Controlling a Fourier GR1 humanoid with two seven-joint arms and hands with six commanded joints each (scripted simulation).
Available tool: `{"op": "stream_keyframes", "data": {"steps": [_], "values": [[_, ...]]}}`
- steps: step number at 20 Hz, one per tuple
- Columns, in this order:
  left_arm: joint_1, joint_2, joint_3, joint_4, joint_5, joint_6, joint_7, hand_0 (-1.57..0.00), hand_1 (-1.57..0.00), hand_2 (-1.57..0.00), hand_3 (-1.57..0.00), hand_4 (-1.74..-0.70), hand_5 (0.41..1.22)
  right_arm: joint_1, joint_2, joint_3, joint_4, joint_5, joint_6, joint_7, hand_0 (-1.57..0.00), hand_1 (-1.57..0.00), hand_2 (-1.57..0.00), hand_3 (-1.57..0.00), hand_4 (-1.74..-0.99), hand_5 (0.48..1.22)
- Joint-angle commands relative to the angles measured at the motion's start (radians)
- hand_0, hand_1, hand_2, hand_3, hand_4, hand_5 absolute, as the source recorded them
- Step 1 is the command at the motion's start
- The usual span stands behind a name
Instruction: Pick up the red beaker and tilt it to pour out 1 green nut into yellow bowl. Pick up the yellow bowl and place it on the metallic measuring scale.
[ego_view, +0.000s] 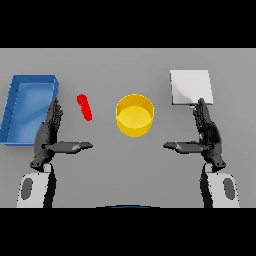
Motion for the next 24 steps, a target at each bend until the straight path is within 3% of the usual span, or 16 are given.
{"op": "stream_keyframes", "data": {"steps": [1, 6, 7, 9, 13, 15, 18, 24], "values": [[0.000, 0.001, 0.001, 0.000, 0.001, 0.000, 0.000, 0.00, 0.00, 0.00, 0.00, -1.09, 0.623, 0.000, 0.001, 0.001, 0.000, 0.001, -0.002, 0.000, 0.00, 0.00, 0.00, 0.00, -1.128, 0.660], [-0.001, 0.011, 0.009, 0.007, 0.009, -0.009, -0.007, 0.00, 0.00, 0.00, 0.00, -1.09, 0.623, -0.001, 0.013, 0.010, 0.005, 0.010, -0.007, -0.005, 0.00, 0.00, 0.00, 0.00, -1.128, 0.660], [0.055, 0.032, -0.029, -0.046, -0.045, -0.010, -0.051, 0.00, 0.00, 0.00, 0.00, -1.09, 0.623, 0.035, -0.012, 0.063, -0.030, 0.117, -0.031, -0.096, 0.00, 0.00, 0.00, 0.00, -1.128, 0.660], [0.103, 0.046, -0.065, -0.102, -0.102, 0.001, -0.054, 0.00, 0.00, 0.00, 0.00, -1.09, 0.618, 0.079, -0.032, 0.126, -0.075, 0.240, -0.061, -0.143, 0.00, 0.00, 0.00, 0.00, -1.127, 0.664], [0.127, 0.052, -0.094, -0.146, -0.141, 0.009, -0.004, 0.00, 0.00, 0.00, 0.00, -1.10, 0.616, 0.098, -0.033, 0.153, -0.098, 0.296, -0.079, -0.113, 0.00, 0.00, 0.00, 0.00, -1.112, 0.659], [0.103, 0.053, -0.095, -0.121, -0.154, 0.012, 0.031, 0.00, 0.00, 0.00, 0.00, -1.09, 0.612, 0.115, -0.026, 0.158, -0.117, 0.283, -0.071, -0.129, 0.00, 0.00, 0.00, 0.00, -1.121, 0.658], [0.059, 0.042, -0.098, -0.054, -0.177, 0.025, -0.014, 0.00, 0.00, 0.00, 0.00, -1.11, 0.623, 0.107, -0.031, 0.151, -0.128, 0.284, -0.075, -0.086, 0.00, 0.00, 0.00, 0.00, -1.130, 0.650], [-0.116, 0.037, -0.051, 0.146, -0.187, 0.058, -0.043, 0.00, 0.00, 0.00, 0.00, -1.15, 0.636, 0.114, -0.028, 0.142, -0.136, 0.241, -0.051, -0.113, 0.00, 0.00, 0.00, 0.00, -1.204, 0.661]]}}
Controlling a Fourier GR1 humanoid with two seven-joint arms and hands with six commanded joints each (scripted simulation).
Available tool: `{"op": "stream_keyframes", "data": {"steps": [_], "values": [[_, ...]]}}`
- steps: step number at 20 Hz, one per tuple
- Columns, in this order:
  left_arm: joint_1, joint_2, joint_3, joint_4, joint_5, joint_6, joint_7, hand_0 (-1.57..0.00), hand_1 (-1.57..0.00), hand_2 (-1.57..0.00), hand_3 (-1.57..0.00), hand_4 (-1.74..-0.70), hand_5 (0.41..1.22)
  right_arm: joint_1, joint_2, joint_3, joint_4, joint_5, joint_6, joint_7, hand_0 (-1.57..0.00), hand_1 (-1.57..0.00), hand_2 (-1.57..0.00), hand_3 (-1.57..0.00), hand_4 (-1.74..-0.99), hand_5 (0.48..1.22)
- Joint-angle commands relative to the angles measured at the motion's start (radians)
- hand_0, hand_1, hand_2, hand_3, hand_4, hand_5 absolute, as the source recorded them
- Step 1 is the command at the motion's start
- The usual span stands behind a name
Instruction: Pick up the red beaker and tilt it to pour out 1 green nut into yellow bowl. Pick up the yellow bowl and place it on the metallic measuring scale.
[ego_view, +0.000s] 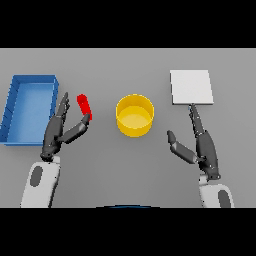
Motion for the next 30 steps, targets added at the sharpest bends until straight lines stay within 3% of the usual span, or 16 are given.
{"op": "stream_keyframes", "data": {"steps": [1, 2, 10, 16, 20, 21, 22, 24, 25, 27, 28, 30], "values": [[-0.028, -0.006, 0.007, 0.042, -0.003, 0.009, -0.011, 0.00, 0.00, 0.00, 0.00, -1.15, 0.632, -0.004, -0.001, 0.000, -0.005, -0.002, 0.002, 0.007, 0.00, 0.00, 0.00, 0.00, -1.213, 0.664], [-0.057, -0.009, 0.016, 0.076, 0.001, 0.011, -0.014, 0.00, 0.00, 0.00, 0.00, -1.15, 0.630, -0.026, -0.004, -0.009, 0.024, -0.004, 0.002, 0.018, 0.00, 0.00, 0.00, 0.00, -1.222, 0.667], [-0.235, -0.026, 0.062, 0.343, -0.014, 0.051, -0.114, 0.00, 0.00, 0.00, 0.00, -1.22, 0.643, -0.021, 0.003, -0.002, 0.018, 0.010, -0.009, 0.009, 0.00, 0.00, 0.00, 0.00, -1.247, 0.675], [-0.332, -0.023, 0.078, 0.479, -0.043, 0.084, -0.181, 0.00, 0.00, 0.00, 0.00, -1.26, 0.676, -0.007, 0.001, -0.008, 0.003, -0.013, 0.004, -0.006, 0.00, 0.00, 0.00, 0.00, -1.266, 0.692], [-0.377, -0.028, 0.100, 0.533, -0.039, 0.108, -0.225, 0.00, -0.02, -0.04, 0.00, -1.30, 0.715, -0.012, -0.001, -0.005, -0.005, 0.003, -0.006, 0.021, 0.00, 0.00, 0.00, 0.00, -1.259, 0.691], [-0.395, -0.037, 0.108, 0.555, -0.039, 0.128, -0.237, -0.09, -0.14, -0.15, -0.05, -1.32, 0.741, -0.012, -0.004, -0.011, 0.008, -0.001, -0.005, 0.015, 0.00, 0.00, 0.00, 0.00, -1.255, 0.691], [-0.401, -0.040, 0.120, 0.564, -0.031, 0.137, -0.243, -0.32, -0.36, -0.36, -0.22, -1.35, 0.770, -0.011, -0.002, -0.009, 0.006, 0.002, -0.008, 0.000, 0.00, 0.00, 0.00, 0.00, -1.252, 0.690], [-0.403, -0.054, 0.126, 0.583, -0.032, 0.148, -0.271, -0.77, -0.80, -0.79, -0.58, -1.48, 0.933, -0.027, -0.011, -0.018, 0.014, -0.001, -0.008, 0.008, 0.00, 0.00, 0.00, 0.00, -1.245, 0.692], [-0.410, -0.064, 0.127, 0.601, -0.035, 0.149, -0.318, -0.93, -0.95, -0.95, -0.76, -1.53, 0.990, -0.030, -0.005, -0.009, 0.021, 0.011, -0.012, 0.007, 0.00, 0.00, 0.00, 0.00, -1.241, 0.695], [-0.420, -0.069, 0.130, 0.612, -0.030, 0.144, -0.336, -1.16, -1.18, -1.17, -1.00, -1.60, 1.073, -0.031, -0.002, -0.014, 0.031, -0.001, -0.007, 0.006, 0.00, 0.00, 0.00, 0.00, -1.233, 0.688], [-0.421, -0.070, 0.133, 0.620, -0.029, 0.150, -0.351, -1.24, -1.25, -1.25, -1.11, -1.57, 1.103, -0.023, 0.004, -0.011, 0.037, 0.000, -0.009, -0.008, 0.00, 0.00, 0.00, 0.00, -1.233, 0.686], [-0.430, -0.072, 0.142, 0.623, -0.016, 0.154, -0.335, -1.36, -1.37, -1.37, -1.28, -1.63, 1.125, -0.031, 0.004, -0.008, 0.038, 0.006, -0.011, -0.014, 0.00, 0.00, 0.00, 0.00, -1.219, 0.680]]}}
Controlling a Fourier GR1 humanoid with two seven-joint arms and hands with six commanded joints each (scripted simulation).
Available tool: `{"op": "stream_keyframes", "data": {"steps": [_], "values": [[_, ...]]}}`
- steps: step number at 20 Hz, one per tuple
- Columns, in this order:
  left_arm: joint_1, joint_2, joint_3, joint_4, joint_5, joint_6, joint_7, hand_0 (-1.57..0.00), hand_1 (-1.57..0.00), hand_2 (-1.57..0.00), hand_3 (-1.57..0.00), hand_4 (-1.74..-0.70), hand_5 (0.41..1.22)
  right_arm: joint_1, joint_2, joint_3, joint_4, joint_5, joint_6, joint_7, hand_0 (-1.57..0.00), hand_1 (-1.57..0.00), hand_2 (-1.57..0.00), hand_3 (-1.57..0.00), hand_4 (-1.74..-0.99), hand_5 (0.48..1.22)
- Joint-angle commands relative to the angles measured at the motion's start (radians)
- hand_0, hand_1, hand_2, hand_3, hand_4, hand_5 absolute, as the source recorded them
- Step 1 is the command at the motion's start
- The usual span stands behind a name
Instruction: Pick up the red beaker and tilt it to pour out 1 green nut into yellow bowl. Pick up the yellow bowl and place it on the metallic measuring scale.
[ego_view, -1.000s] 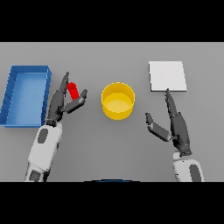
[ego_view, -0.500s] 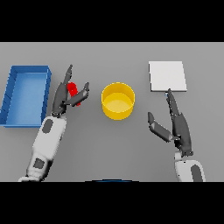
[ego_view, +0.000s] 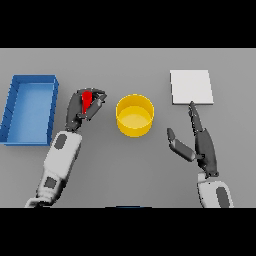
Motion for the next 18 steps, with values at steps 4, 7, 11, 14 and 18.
{"op": "stream_keyframes", "data": {"steps": [4, 7, 11, 14, 18], "values": [[-0.009, 0.014, -0.008, -0.042, -0.002, 0.011, 0.039, -1.49, -1.49, -1.49, -1.45, -1.70, 1.127, -0.001, -0.009, 0.001, -0.012, 0.013, -0.005, 0.009, 0.00, 0.00, 0.00, 0.00, -1.175, 0.667], [-0.011, 0.046, -0.043, -0.102, -0.033, 0.010, 0.068, -1.53, -1.53, -1.53, -1.51, -1.72, 1.126, 0.004, -0.013, 0.005, -0.004, 0.040, -0.021, 0.000, 0.00, 0.00, 0.00, 0.00, -1.127, 0.659], [-0.033, 0.131, -0.166, -0.186, -0.167, -0.021, 0.166, -1.55, -1.55, -1.55, -1.55, -1.73, 1.137, 0.017, -0.014, 0.017, -0.028, 0.062, -0.028, 0.006, 0.00, 0.00, 0.00, 0.00, -1.101, 0.658], [-0.068, 0.182, -0.267, -0.222, -0.275, -0.063, 0.247, -1.56, -1.56, -1.56, -1.55, -1.74, 1.132, 0.013, -0.020, 0.008, -0.017, 0.049, -0.019, 0.005, 0.00, 0.00, 0.00, 0.00, -1.092, 0.663], [-0.083, 0.216, -0.302, -0.236, -0.303, -0.097, 0.285, -1.56, -1.56, -1.56, -1.55, -1.74, 1.136, 0.026, -0.022, 0.015, -0.026, 0.057, -0.018, 0.003, 0.00, 0.00, 0.00, 0.00, -1.092, 0.664]]}}
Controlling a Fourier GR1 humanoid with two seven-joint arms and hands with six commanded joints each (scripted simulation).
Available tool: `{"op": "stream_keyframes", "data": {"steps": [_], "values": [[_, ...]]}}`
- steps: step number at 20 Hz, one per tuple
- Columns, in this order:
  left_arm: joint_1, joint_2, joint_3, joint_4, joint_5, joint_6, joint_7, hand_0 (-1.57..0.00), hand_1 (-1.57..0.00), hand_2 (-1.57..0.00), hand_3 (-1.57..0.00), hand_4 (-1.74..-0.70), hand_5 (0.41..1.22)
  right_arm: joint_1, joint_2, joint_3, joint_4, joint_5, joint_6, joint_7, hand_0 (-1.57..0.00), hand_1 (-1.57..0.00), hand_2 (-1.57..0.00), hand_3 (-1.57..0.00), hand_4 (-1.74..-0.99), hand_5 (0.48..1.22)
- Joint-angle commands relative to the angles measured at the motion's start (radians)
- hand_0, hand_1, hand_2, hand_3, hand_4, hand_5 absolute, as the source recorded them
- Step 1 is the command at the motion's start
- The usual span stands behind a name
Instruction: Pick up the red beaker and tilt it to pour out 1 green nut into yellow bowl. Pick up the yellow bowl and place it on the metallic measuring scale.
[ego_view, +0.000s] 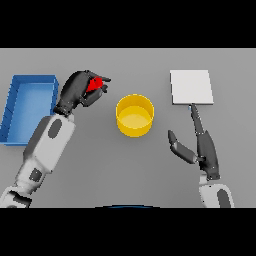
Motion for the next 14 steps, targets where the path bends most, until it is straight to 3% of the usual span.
{"op": "stream_keyframes", "data": {"steps": [1, 9, 13, 14], "values": [[-0.017, 0.014, -0.025, 0.004, -0.029, -0.013, 0.011, -1.56, -1.56, -1.56, -1.56, -1.74, 1.144, 0.003, -0.001, 0.003, -0.009, -0.001, 0.004, -0.002, 0.00, 0.00, 0.00, 0.00, -1.096, 0.666], [-0.241, 0.094, -0.311, 0.097, -0.323, -0.197, 0.070, -1.57, -1.57, -1.57, -1.57, -1.74, 1.199, -0.011, 0.006, 0.010, -0.007, 0.009, 0.001, -0.006, 0.00, 0.00, 0.00, 0.00, -1.068, 0.689], [-0.346, 0.098, -0.435, 0.158, -0.425, -0.311, 0.053, -1.57, -1.57, -1.57, -1.57, -1.58, 1.212, -0.017, 0.010, 0.005, 0.006, -0.011, 0.011, -0.011, 0.00, 0.00, 0.00, 0.00, -1.063, 0.681], [-0.373, 0.091, -0.460, 0.179, -0.447, -0.336, 0.062, -1.57, -1.57, -1.57, -1.57, -1.61, 1.214, -0.014, 0.012, 0.001, 0.012, -0.022, 0.016, 0.000, 0.00, 0.00, 0.00, 0.00, -1.060, 0.675]]}}
